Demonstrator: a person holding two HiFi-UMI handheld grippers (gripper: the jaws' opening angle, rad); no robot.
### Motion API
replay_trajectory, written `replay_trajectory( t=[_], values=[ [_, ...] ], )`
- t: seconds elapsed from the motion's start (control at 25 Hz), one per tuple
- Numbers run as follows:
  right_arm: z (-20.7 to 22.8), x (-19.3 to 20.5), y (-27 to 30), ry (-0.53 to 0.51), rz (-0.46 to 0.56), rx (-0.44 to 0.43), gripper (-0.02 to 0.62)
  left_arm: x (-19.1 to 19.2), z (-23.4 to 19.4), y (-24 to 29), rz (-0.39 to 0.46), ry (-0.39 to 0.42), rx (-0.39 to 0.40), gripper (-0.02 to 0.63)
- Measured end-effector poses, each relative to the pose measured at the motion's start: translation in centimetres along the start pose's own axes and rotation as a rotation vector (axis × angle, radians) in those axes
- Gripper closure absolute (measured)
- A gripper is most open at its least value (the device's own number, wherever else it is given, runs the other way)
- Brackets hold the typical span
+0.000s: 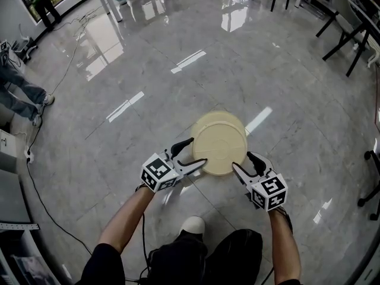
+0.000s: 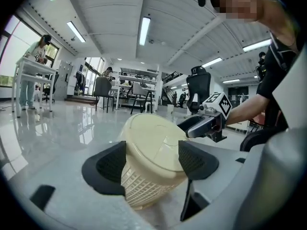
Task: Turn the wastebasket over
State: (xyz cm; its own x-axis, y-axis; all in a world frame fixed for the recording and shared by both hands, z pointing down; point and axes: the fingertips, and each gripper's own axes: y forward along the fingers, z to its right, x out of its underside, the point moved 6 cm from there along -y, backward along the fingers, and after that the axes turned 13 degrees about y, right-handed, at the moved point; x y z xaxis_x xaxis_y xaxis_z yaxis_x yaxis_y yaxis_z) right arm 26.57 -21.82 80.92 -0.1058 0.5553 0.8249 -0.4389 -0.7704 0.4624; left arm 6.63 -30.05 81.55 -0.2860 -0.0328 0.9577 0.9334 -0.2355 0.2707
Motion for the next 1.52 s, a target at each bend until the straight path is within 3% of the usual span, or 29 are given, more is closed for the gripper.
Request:
replay_trajectory(
  t=[0.16,0.32,0.48,0.6,0.68,0.84,0.96,1.08,1.28,1.52],
  values=[
    [-1.0,2.9,-0.5,-0.037,-0.108,-0.032,0.339,1.8,2.1,-0.7,-0.04,0.039,0.011,0.275],
    [-1.6,3.4,-0.8,-0.054,-0.103,-0.028,0.341,2.2,2.9,-1.1,-0.048,0.088,-0.008,0.275],
    [-1.3,1.8,-0.4,-0.107,-0.065,0.038,0.341,0.6,1.9,-0.3,-0.043,0.187,-0.056,0.275],
    [-1.1,0.6,-0.3,-0.269,0.028,0.136,0.342,-0.5,1.1,0.6,-0.04,0.305,-0.096,0.275],
    [-0.9,1.1,-0.3,-0.385,0.033,0.196,0.342,0.3,1.5,1.1,-0.067,0.34,-0.088,0.276],
    [-0.8,3.4,-0.8,-0.399,0.006,0.168,0.347,3.0,3.6,0.5,-0.053,0.244,-0.031,0.278],
    [-1.0,4.7,-1.8,-0.298,-0.024,0.082,0.347,3.7,5.1,-0.7,-0.015,0.131,0.017,0.279],
    [-1.9,6.5,-2.6,-0.246,-0.142,-0.03,0.347,5.0,6.5,-2.1,-0.019,0.021,0.083,0.279],
    [-3.0,12.1,-2.5,-0.247,-0.368,-0.14,0.353,8.8,9.2,-3.3,-0.078,-0.068,0.115,0.279],
    [-2.4,17.5,-1.2,-0.088,-0.419,-0.164,0.354,13.5,11.7,-2.8,-0.157,-0.123,0.113,0.279]
  ],
)
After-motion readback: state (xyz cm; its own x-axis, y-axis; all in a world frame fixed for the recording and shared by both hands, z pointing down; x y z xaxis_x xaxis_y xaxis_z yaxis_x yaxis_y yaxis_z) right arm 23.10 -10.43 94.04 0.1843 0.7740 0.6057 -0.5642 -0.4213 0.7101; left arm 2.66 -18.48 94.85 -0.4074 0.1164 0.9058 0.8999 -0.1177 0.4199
